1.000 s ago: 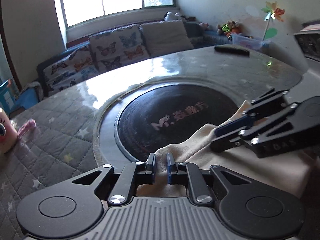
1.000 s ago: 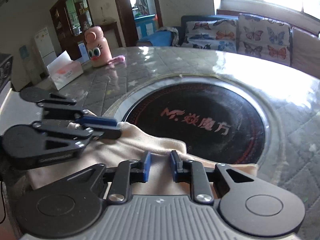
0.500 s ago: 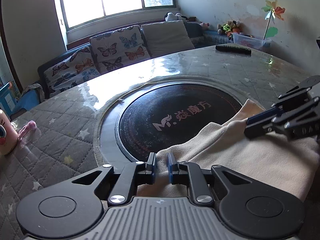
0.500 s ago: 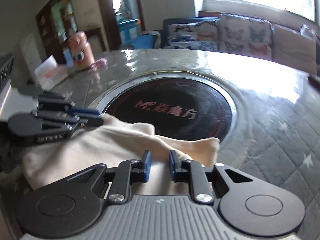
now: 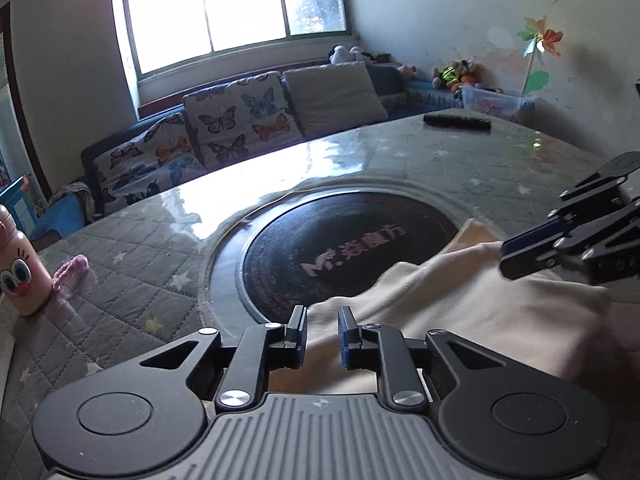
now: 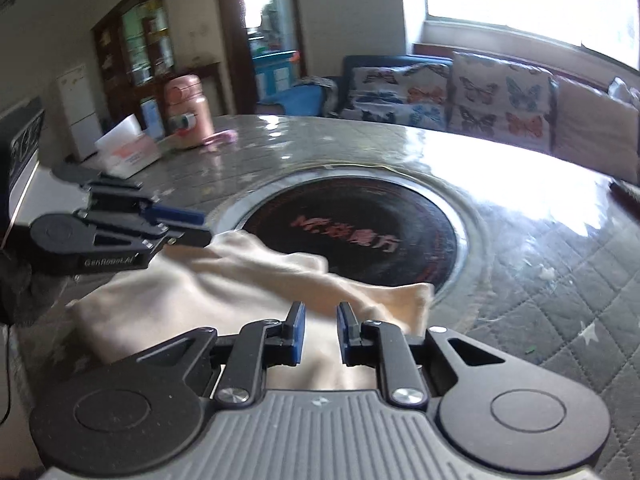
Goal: Fold clothes
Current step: 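Lower the folded hem onto the shirt and open both grippers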
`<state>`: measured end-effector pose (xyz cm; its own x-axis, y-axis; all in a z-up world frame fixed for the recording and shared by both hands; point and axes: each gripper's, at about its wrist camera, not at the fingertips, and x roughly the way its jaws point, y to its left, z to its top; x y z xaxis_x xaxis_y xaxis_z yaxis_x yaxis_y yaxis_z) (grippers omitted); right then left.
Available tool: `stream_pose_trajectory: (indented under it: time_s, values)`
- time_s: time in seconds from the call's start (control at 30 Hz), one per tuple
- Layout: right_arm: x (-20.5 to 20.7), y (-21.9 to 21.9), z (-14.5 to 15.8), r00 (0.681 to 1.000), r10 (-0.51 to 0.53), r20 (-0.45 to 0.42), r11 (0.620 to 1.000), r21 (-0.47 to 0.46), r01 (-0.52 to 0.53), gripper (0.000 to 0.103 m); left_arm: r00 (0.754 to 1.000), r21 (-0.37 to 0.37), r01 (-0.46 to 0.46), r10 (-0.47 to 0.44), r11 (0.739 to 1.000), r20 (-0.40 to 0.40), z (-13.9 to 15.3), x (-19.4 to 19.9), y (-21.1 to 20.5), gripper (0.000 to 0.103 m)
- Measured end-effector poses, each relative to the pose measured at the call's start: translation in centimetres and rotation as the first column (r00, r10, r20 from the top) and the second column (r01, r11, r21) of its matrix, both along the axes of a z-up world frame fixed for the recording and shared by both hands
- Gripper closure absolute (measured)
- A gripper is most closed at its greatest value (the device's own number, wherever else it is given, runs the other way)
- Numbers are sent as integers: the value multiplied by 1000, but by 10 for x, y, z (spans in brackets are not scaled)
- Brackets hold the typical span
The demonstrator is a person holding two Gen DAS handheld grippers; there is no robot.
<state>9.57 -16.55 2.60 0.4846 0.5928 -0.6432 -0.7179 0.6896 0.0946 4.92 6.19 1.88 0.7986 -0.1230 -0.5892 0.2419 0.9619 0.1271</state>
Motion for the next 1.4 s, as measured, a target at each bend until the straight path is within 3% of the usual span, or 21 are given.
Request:
stream_pose_trajectory:
  time_s: [0.27, 0.47, 0.57, 0.73, 0.9, 0.97, 1.07, 1.4]
  values:
    - [-59, 10, 4, 988, 134, 72, 990, -54, -131, 87, 993, -31, 119, -119, 992, 11, 0, -51, -35, 85]
    - [-79, 2, -2, 986, 128, 104, 990, -70, -121, 87, 991, -25, 136, -136, 990, -2, -15, -66, -48, 85]
    - [-79, 1, -12, 988, 121, 91, 990, -82, -114, 87, 993, -30, 117, -117, 993, -13, -21, -65, -47, 84]
    - [-76, -10, -11, 995, 84, 50, 996, -7, -84, 87, 997, -56, 78, -80, 995, -17, -22, -65, -40, 83]
    - [-68, -24, -15, 1000, 26, 4, 999, 28, -26, 86, 999, -88, 27, -29, 996, -17, -21, -72, -25, 72]
    - [-65, -28, -18, 1000, 9, -15, 999, 49, -8, 86, 1000, -110, 0, -2, 994, -19, -20, -75, -17, 63]
    - [-65, -28, -15, 1000, 13, -12, 998, 60, -12, 81, 999, -148, -46, 43, 988, -18, -17, -80, -6, 55]
    - [-63, -26, -20, 1000, -1, -26, 996, 94, 3, 74, 990, -229, -144, 141, 963, -28, -18, -87, 19, 55]
